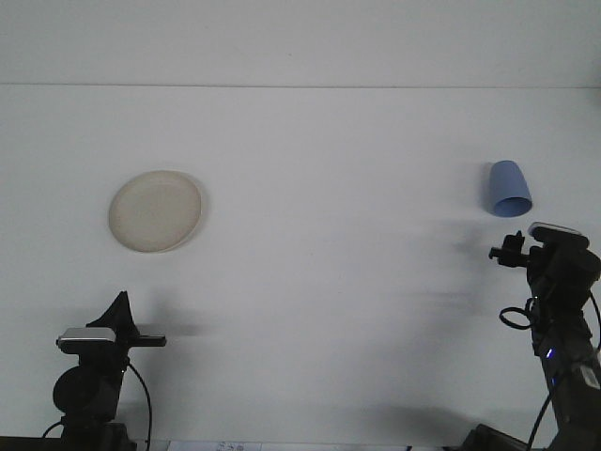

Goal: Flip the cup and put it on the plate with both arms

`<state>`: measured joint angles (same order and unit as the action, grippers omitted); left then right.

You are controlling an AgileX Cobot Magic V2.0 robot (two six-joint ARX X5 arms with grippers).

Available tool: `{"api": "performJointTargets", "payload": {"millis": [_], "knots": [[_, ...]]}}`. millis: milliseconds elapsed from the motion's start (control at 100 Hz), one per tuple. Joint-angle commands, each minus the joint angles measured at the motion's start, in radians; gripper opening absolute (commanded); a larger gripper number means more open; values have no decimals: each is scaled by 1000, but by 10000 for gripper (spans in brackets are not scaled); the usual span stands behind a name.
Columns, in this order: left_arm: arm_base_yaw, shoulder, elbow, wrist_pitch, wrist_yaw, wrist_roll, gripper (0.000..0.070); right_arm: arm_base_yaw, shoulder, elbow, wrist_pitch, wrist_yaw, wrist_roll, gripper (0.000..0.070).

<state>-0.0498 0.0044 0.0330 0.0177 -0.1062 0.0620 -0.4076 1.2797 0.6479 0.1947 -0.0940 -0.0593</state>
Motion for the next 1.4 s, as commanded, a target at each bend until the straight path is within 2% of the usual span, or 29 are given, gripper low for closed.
{"api": "performJointTargets", "payload": {"millis": [0, 190, 380, 490, 600, 810, 880, 950, 990, 1130, 1390], "knots": [[1, -2, -19, 13, -3, 2, 15, -27, 66, 9, 85, -42, -47, 466], [1, -1, -19, 13, -3, 2, 15, -79, 264, 47, 289, -169, -35, 464], [1, -1, -19, 13, -3, 2, 15, -80, 444, 184, 294, -200, -42, 460], [1, -2, -19, 13, -3, 2, 15, -78, 531, 262, 299, -248, -43, 454], [1, -1, -19, 13, -3, 2, 15, -75, 605, 328, 313, -249, -42, 434], [1, -2, -19, 13, -3, 2, 15, -55, 684, 414, 344, -259, -43, 254], [1, -1, -19, 13, -3, 2, 15, -48, 692, 428, 344, -278, -43, 162], [1, -1, -19, 13, -3, 2, 15, -42, 693, 434, 353, -297, -43, 34], [1, -1, -19, 13, -3, 2, 15, -42, 692, 434, 362, -304, -43, 1], [1, -1, -19, 13, -3, 2, 15, -39, 672, 434, 351, -327, -5, 1], [1, -2, -19, 13, -3, 2, 15, -1, 464, 434, 111, -322, 150, 1]]}}
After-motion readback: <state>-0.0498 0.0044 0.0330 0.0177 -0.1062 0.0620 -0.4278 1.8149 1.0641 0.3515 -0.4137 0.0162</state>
